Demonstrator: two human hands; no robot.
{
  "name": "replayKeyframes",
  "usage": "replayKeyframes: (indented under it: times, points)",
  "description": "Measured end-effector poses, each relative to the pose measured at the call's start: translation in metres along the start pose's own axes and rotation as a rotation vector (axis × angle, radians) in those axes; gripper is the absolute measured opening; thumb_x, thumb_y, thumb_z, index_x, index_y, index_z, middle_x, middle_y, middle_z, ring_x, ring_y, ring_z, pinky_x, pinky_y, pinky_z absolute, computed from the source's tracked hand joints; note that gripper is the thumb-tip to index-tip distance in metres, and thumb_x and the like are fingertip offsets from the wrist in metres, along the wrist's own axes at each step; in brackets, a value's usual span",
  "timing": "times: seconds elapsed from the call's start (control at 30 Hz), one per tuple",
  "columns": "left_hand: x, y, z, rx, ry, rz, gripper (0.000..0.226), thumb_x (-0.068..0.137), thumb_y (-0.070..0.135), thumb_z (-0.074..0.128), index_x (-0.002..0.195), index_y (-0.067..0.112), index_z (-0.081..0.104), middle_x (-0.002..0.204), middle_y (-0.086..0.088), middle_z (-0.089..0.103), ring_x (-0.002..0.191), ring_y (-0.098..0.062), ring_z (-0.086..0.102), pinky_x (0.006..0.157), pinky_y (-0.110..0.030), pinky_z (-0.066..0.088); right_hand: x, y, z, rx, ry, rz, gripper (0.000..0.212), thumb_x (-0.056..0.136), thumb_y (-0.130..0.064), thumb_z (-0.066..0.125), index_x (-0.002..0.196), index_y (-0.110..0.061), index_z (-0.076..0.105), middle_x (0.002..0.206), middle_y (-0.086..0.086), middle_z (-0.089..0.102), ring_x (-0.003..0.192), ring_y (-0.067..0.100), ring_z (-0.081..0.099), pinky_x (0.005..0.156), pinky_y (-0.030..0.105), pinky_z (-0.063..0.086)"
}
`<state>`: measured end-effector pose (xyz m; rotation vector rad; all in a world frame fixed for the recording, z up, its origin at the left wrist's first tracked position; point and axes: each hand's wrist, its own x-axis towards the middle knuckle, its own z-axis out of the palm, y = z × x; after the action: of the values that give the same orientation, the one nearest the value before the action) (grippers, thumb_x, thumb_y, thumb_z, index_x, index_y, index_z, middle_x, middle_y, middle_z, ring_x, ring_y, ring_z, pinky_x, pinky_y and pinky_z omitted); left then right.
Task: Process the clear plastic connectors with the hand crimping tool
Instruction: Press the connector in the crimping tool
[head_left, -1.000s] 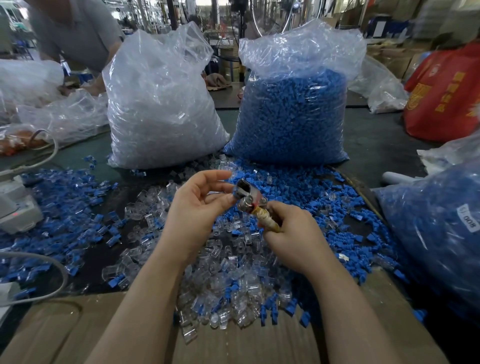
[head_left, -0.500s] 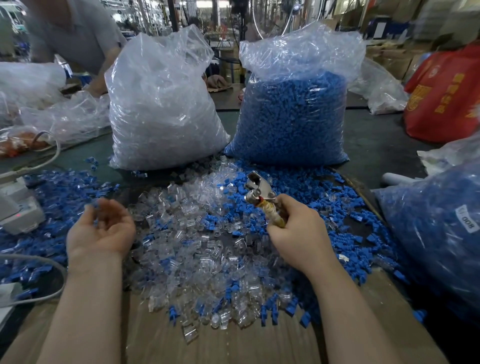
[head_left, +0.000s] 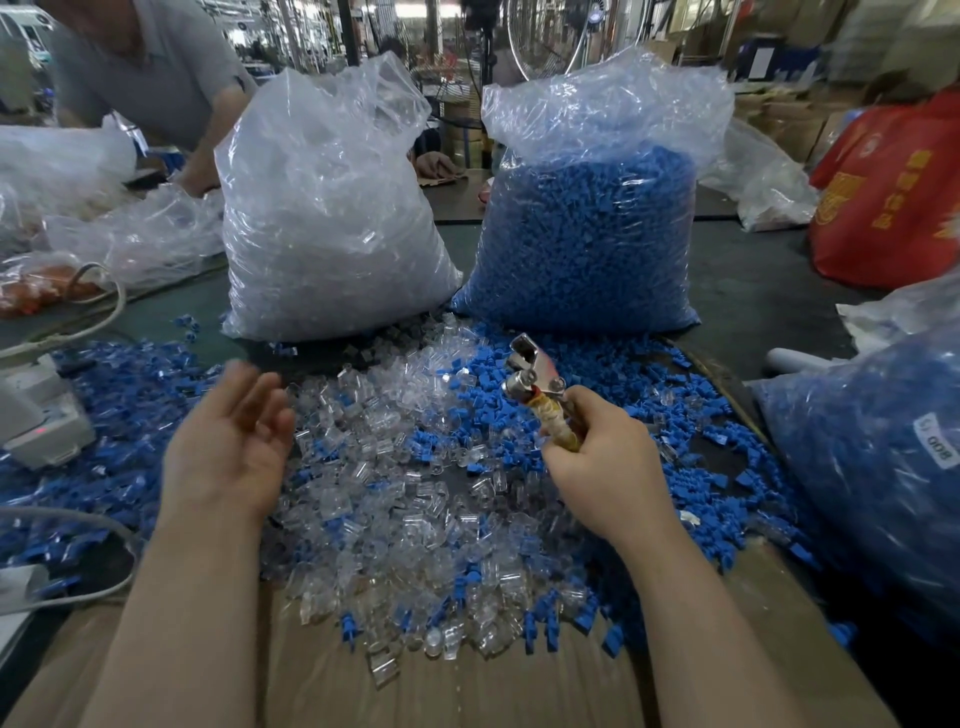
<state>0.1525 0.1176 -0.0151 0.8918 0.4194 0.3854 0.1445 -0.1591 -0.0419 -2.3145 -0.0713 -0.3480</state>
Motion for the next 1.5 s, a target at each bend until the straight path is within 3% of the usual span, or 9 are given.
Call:
replayKeyframes:
  times: [0.17, 0.27, 0.37, 0.5, 0.87, 1.0, 1.2, 1.37, 1.5]
  points:
    - [-0.033, -0.030, 0.041, 1.099, -0.417, 0.372, 0.006, 0.085, 0.023, 0.073, 0.083, 0.028, 0.070, 0.074, 0.009, 0.069, 0.063, 0.010, 0.059, 0.057, -0.012, 0.046, 0.000, 0.000, 0.000, -0.012, -0.006, 0.005, 0.007, 0.082, -0.025, 0.060, 0.085, -0.026, 0.054, 0.066, -0.004, 0.059, 0.061, 0.019, 0.055, 0.054, 0.042, 0.046]
    - [-0.038, -0.051, 0.051, 1.504, -0.553, 0.515, 0.016, 0.086, 0.031, 0.073, 0.075, 0.039, 0.063, 0.084, 0.022, 0.056, 0.077, 0.006, 0.053, 0.080, -0.022, 0.046, 0.000, 0.000, 0.001, -0.020, -0.005, -0.006, 0.007, 0.080, -0.025, 0.058, 0.083, -0.026, 0.052, 0.065, -0.004, 0.058, 0.060, 0.018, 0.053, 0.052, 0.040, 0.043]
    - [-0.041, -0.065, 0.055, 1.706, -0.658, 0.595, 0.009, 0.089, 0.036, 0.068, 0.090, 0.045, 0.067, 0.097, 0.020, 0.051, 0.101, -0.004, 0.046, 0.105, -0.036, 0.031, 0.000, 0.000, 0.001, -0.011, -0.012, -0.013, 0.007, 0.082, -0.025, 0.060, 0.084, -0.027, 0.053, 0.066, -0.004, 0.059, 0.060, 0.018, 0.054, 0.053, 0.041, 0.045]
    - [-0.044, -0.073, 0.056, 1.812, -0.671, 0.679, 0.021, 0.089, 0.037, 0.068, 0.108, 0.045, 0.067, 0.099, 0.019, 0.044, 0.111, -0.008, 0.045, 0.108, -0.036, 0.028, 0.000, 0.000, 0.003, 0.005, -0.014, -0.014, 0.007, 0.081, -0.025, 0.059, 0.084, -0.029, 0.054, 0.066, -0.006, 0.059, 0.060, 0.015, 0.053, 0.053, 0.037, 0.043]
    - [-0.041, -0.076, 0.055, 1.859, -0.725, 0.717, 0.020, 0.091, 0.039, 0.064, 0.111, 0.040, 0.068, 0.097, 0.016, 0.045, 0.097, -0.004, 0.040, 0.103, -0.031, 0.032, -0.001, -0.001, 0.003, 0.020, -0.022, -0.016, 0.008, 0.073, -0.032, 0.049, 0.078, -0.027, 0.050, 0.061, -0.004, 0.054, 0.055, 0.016, 0.048, 0.048, 0.035, 0.035]
    - [-0.043, -0.075, 0.054, 1.796, -0.688, 0.719, 0.010, 0.092, 0.035, 0.065, 0.102, 0.036, 0.065, 0.097, 0.017, 0.055, 0.099, -0.006, 0.054, 0.101, -0.031, 0.038, 0.000, 0.000, 0.004, -0.013, -0.027, -0.010, 0.005, 0.079, -0.026, 0.056, 0.079, -0.027, 0.051, 0.062, -0.005, 0.056, 0.055, 0.014, 0.050, 0.047, 0.034, 0.035]
    - [-0.044, -0.067, 0.057, 1.227, -0.591, 0.377, 0.012, 0.090, 0.020, 0.069, 0.088, 0.030, 0.063, 0.078, 0.010, 0.068, 0.067, 0.002, 0.062, 0.057, -0.009, 0.046, 0.002, 0.001, 0.004, 0.132, -0.024, 0.006, 0.014, 0.083, -0.024, 0.062, 0.073, -0.029, 0.054, 0.060, -0.008, 0.055, 0.054, 0.012, 0.046, 0.049, 0.033, 0.036]
    - [-0.052, -0.058, 0.062, 0.866, -0.697, 0.101, 0.014, 0.088, 0.005, 0.070, 0.096, 0.016, 0.068, 0.089, -0.004, 0.076, 0.086, -0.017, 0.073, 0.075, -0.029, 0.060, 0.002, -0.004, 0.003, 0.324, -0.032, -0.005, 0.012, 0.088, -0.027, 0.069, 0.079, -0.021, 0.063, 0.068, -0.001, 0.062, 0.061, 0.020, 0.054, 0.057, 0.043, 0.047]
    - [-0.054, -0.058, 0.063, 0.780, -0.758, 0.105, 0.017, 0.084, -0.002, 0.070, 0.092, 0.013, 0.071, 0.089, -0.001, 0.077, 0.086, -0.012, 0.073, 0.075, -0.019, 0.056, 0.001, -0.005, 0.003, 0.388, -0.053, -0.031, 0.017, 0.089, -0.030, 0.069, 0.080, -0.017, 0.064, 0.067, 0.004, 0.058, 0.056, 0.012, 0.046, 0.052, 0.040, 0.041]
